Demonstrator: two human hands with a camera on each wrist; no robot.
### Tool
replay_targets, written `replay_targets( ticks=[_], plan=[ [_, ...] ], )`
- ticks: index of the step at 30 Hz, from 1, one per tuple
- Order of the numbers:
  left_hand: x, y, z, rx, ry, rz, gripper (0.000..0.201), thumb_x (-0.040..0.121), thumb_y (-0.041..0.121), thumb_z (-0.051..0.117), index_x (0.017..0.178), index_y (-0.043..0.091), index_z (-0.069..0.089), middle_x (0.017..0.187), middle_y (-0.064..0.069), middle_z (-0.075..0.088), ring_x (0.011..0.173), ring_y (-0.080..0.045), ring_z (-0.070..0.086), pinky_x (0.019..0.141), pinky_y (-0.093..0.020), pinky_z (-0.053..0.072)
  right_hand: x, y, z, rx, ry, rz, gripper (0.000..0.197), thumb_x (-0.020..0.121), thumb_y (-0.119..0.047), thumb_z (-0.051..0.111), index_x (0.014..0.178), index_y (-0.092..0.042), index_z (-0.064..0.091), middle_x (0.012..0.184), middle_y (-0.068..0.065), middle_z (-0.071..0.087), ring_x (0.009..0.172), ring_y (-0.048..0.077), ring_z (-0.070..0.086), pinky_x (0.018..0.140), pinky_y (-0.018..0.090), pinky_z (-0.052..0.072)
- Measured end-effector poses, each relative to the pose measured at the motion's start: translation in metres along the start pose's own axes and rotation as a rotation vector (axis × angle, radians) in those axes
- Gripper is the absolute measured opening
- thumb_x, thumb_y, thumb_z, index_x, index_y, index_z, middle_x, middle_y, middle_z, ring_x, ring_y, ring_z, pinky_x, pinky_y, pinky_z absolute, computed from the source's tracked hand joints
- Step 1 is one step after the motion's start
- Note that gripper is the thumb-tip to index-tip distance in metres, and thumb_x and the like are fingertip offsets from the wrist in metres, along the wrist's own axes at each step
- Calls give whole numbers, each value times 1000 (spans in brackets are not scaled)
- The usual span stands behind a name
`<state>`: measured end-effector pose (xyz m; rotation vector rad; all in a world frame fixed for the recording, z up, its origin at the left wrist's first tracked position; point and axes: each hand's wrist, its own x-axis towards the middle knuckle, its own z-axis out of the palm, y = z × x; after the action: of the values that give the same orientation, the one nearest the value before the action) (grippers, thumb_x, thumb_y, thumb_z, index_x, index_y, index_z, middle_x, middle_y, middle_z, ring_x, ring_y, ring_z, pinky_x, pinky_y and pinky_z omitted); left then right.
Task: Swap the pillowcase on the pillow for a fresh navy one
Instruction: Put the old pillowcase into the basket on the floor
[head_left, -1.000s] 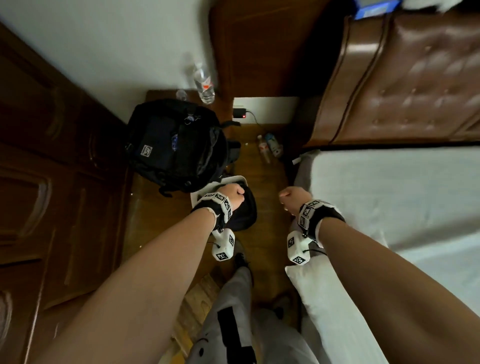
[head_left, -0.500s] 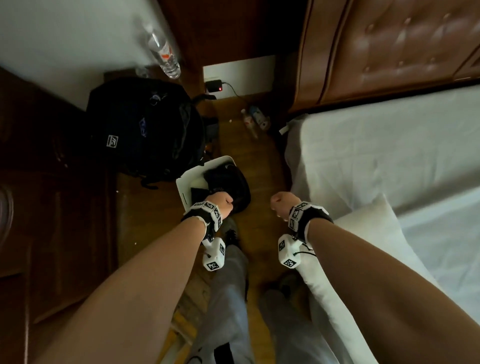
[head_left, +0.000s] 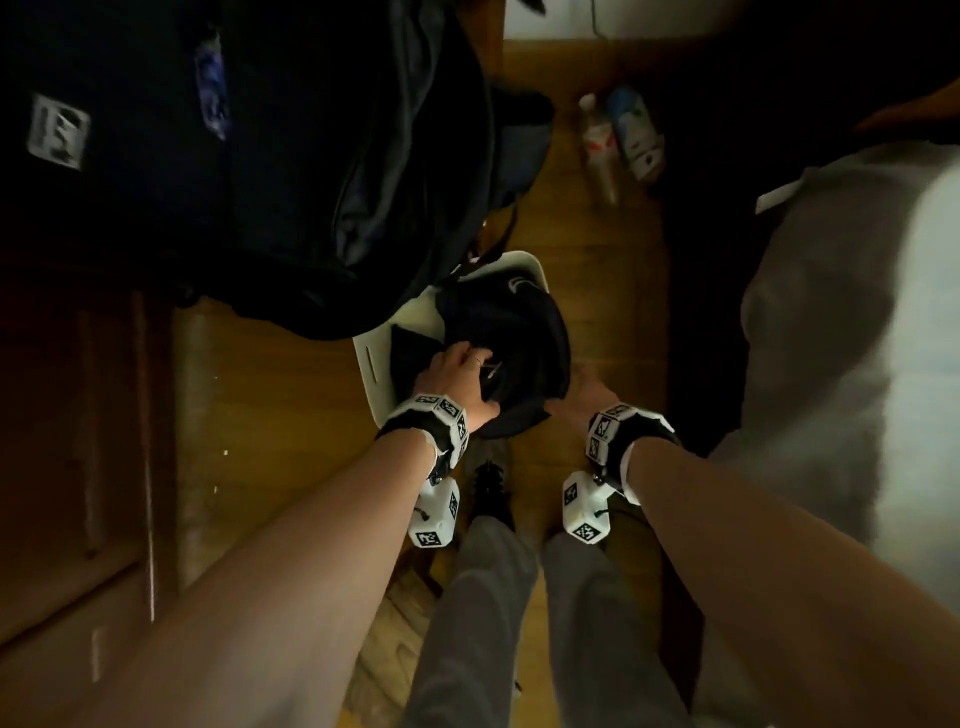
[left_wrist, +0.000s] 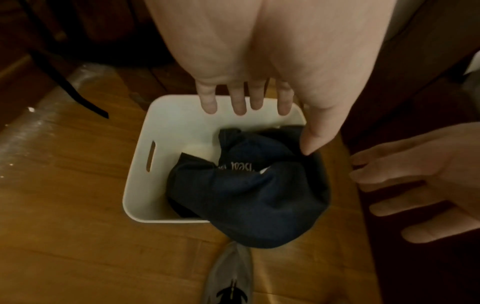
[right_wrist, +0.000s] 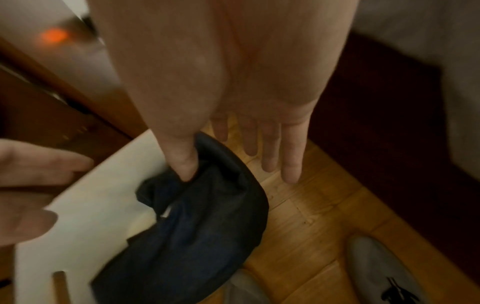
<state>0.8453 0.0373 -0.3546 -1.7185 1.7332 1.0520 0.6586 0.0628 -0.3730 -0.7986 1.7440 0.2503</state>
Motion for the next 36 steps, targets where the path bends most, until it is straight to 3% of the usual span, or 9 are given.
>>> replay_targets(
  ticks=[4, 8, 10, 14, 18, 22, 26, 30, 36],
  plan=[
    [56, -24, 57, 26, 29, -27, 90, 73, 44, 74, 146, 36, 23, 158, 1, 13, 143, -29, 21, 111, -51, 32, 71, 19, 32, 44, 18, 44, 97, 87, -25, 73, 156, -14, 5, 147, 17, 44, 128, 38, 50, 99, 41, 43],
    [86, -33, 91, -15, -76, -15, 90, 74, 47, 75, 147, 37, 24, 159, 2, 11, 142, -30, 22, 111, -52, 33, 108, 31, 48, 4, 135, 42, 41, 92, -20, 66, 129, -8, 52, 119, 17, 62, 107, 34, 62, 77, 35, 47],
    [88, -32, 96, -13, -113, -25, 78, 76, 46, 74, 143, 35, 36, 156, -1, 19, 139, -31, 27, 109, -51, 35, 112, 40, 47, -47, 231, 58, 22, 92, -27, 64, 103, -8, 58, 100, 14, 66, 85, 28, 63, 66, 31, 46],
    [76, -23, 86, -22, -55, -1, 25, 87, 39, 65, 108, 26, 68, 123, -5, 52, 115, -29, 51, 93, -45, 49, 90, 37, 37, -28, 312, -18, 27, 89, -41, 64, 101, -17, 64, 90, 8, 72, 81, 28, 71, 75, 39, 59],
    [55, -15, 58, -177, 14, -142, 20, 92, 33, 55, 109, 21, 58, 116, -7, 54, 102, -31, 61, 86, -42, 52, 61, 1, 36, 200, 160, -207, 15, 79, -41, 74, 82, -32, 61, 75, -4, 71, 74, 19, 72, 73, 41, 60],
    [31, -32, 33, -396, 30, -227, 67, 85, 25, 64, 142, 29, 29, 136, -5, 51, 116, -30, 57, 95, -41, 50, 40, -50, 43, 290, -57, -412, 17, 87, -18, 73, 102, -21, 67, 96, 0, 71, 94, 15, 65, 95, 37, 52],
    [4, -49, 19, -442, 37, -260, 82, 89, 21, 61, 153, 32, 10, 144, -3, 48, 118, -28, 58, 92, -34, 47, 32, -63, 47, 238, -258, -446, 52, 91, 8, 53, 141, -10, 51, 134, 7, 58, 121, 11, 52, 105, 19, 38],
    [-10, -48, 15, -407, 37, -263, 78, 89, 20, 58, 153, 32, 13, 149, -2, 42, 118, -28, 57, 91, -34, 48, 36, -36, 55, 256, -109, -287, 61, 81, 2, 50, 138, -20, 52, 131, 3, 61, 123, 19, 56, 109, 39, 44],
    [-24, -16, 4, -311, -75, -184, 59, 91, 19, 54, 147, 22, 34, 149, -5, 41, 131, -26, 46, 108, -38, 40, -11, 6, 15, 114, 24, -93, 39, 95, -13, 50, 132, -23, 58, 119, 9, 64, 110, 30, 62, 94, 36, 51]
  ],
)
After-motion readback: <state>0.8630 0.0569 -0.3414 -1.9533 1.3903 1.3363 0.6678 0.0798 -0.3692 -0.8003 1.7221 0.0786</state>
